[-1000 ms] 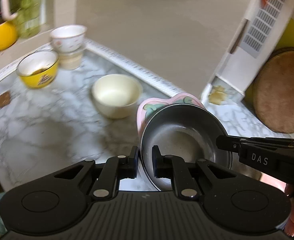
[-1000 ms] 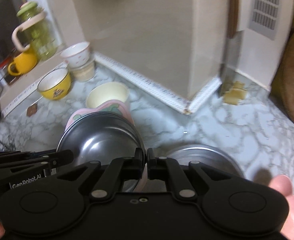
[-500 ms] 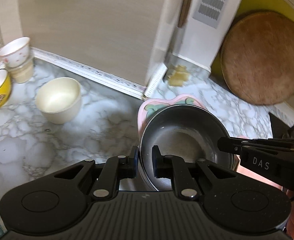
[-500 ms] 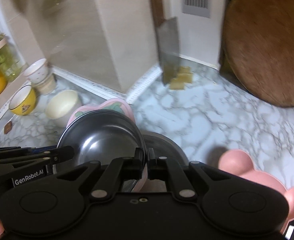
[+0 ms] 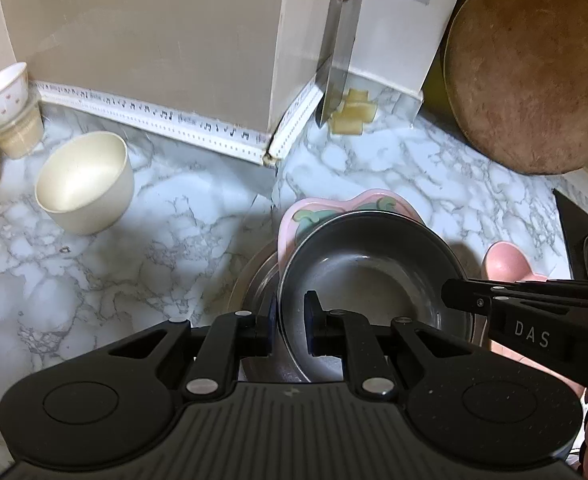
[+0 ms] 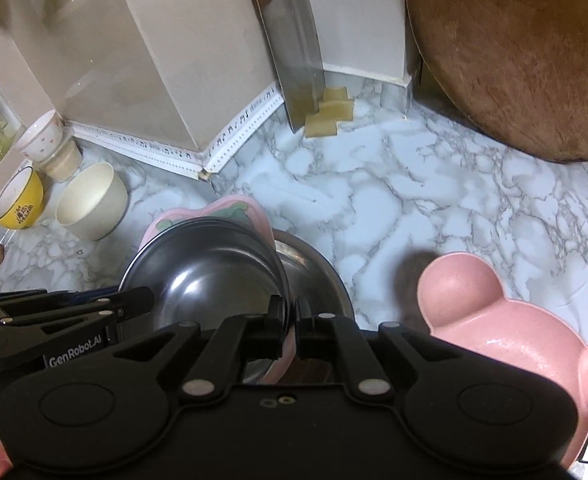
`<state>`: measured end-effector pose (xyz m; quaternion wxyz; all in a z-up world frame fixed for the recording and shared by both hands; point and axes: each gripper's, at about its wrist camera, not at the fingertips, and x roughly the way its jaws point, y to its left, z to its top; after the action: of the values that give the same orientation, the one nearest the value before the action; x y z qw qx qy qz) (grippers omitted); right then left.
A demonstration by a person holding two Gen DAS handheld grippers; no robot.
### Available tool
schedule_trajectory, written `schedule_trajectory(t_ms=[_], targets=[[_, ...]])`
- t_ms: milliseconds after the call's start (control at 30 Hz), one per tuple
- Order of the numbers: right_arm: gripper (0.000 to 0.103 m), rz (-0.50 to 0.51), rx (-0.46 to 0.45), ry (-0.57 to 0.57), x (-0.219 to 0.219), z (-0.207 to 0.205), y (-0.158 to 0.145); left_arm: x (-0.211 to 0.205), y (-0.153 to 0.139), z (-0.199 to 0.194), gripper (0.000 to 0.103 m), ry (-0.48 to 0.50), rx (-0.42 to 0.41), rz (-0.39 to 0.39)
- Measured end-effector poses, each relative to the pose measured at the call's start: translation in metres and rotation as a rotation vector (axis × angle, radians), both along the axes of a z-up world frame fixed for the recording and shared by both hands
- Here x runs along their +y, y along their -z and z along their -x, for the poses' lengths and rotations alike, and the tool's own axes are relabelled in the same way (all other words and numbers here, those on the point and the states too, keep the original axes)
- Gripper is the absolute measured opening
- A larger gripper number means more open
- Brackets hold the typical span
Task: Organize plates and bowls
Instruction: 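Lift the steel bowl and floral plate with both grippers toward the other steel bowl, then lower the held bowl and plate onto the steel bowl and open both grippers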
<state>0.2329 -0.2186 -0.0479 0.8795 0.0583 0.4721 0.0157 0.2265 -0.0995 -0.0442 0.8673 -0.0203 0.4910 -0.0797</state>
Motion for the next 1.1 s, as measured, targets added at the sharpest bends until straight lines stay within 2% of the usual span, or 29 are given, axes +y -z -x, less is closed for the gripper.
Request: schedule_trajectory(t_ms=[133, 533, 667, 833, 933, 1100], targets=[[0.007, 0.000, 0.018, 0.001, -0.001, -0.004, 0.007, -0.003, 0.008, -0.002, 0.013, 0.005, 0.009, -0.021], [0.007, -0.003, 0.044, 0.006, -0.003, -0.014, 0.020, -0.003, 0.022, -0.011, 0.013, 0.001, 0.038, -0.022], [0.007, -0.004, 0.045, 0.010, -0.004, -0.015, 0.022, -0.005, 0.023, -0.011, 0.013, 0.010, 0.025, -0.030], [0.008, -0.007, 0.045, 0.009, -0.004, -0.016, 0.021, -0.001, 0.023, -0.011, 0.013, 0.016, 0.031, -0.010], [0.014, -0.016, 0.040, 0.007, -0.004, -0.015, 0.020, -0.001, 0.022, -0.010, 0.013, 0.020, 0.020, -0.014], [0.017, -0.001, 0.026, 0.005, -0.002, -0.012, 0.015, 0.000, 0.017, -0.007, 0.013, 0.023, -0.002, -0.021]])
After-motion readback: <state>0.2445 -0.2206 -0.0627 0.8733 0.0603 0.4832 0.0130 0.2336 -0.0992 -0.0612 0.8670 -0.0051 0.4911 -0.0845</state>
